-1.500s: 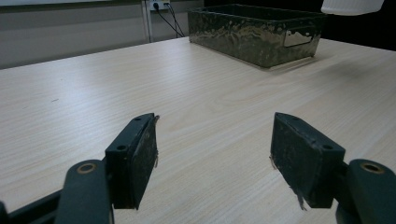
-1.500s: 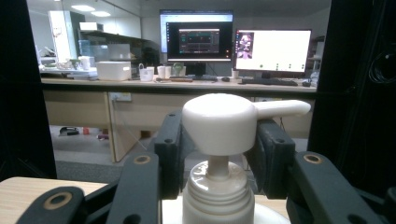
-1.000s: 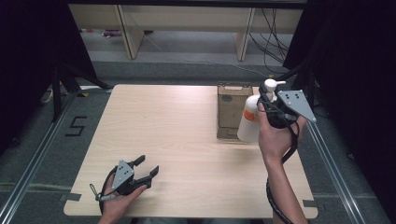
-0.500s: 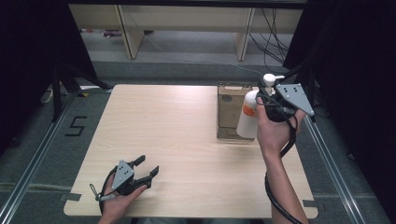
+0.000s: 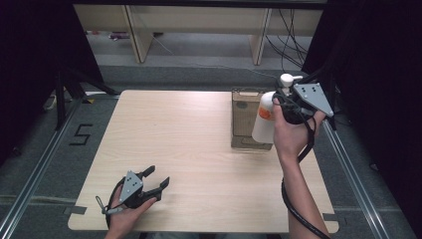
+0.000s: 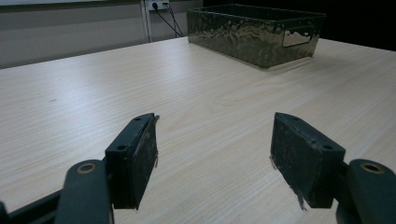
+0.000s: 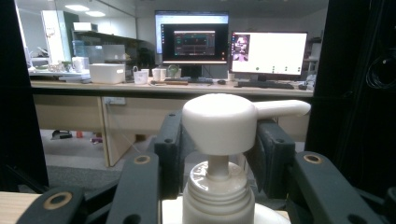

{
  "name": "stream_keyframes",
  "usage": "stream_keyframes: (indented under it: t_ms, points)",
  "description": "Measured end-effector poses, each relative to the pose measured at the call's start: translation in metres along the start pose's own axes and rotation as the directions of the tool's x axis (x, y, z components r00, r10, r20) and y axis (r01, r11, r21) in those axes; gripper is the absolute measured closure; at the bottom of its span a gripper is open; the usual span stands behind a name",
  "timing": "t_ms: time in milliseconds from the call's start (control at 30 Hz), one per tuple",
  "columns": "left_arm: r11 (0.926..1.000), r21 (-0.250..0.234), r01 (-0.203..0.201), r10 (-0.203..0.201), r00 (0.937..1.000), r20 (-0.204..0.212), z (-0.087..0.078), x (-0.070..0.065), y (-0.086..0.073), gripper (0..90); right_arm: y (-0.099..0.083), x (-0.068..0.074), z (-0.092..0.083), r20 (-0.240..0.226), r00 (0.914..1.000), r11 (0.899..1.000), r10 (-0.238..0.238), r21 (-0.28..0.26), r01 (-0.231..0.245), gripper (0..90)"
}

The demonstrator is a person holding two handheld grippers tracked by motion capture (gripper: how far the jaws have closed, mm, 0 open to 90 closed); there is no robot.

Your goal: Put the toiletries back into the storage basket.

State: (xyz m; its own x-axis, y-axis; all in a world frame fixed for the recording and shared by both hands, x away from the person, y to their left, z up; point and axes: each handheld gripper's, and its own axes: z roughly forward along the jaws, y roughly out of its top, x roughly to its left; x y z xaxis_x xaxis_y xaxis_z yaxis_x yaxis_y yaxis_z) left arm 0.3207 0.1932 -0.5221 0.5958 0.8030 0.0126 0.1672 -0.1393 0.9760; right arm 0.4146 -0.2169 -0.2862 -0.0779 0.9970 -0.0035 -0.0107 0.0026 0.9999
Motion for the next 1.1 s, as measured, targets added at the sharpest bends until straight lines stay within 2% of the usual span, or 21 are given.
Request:
stream_keyframes:
  t_ms: [1100]
  points:
    - [1.0,0.0,0.0,0.0,1.0,0.001,0.0,0.0,0.0,31.1,-0.003,-0.002,0.028,0.022,0.9997,0.999,0.009,0.039,-0.009,60.2]
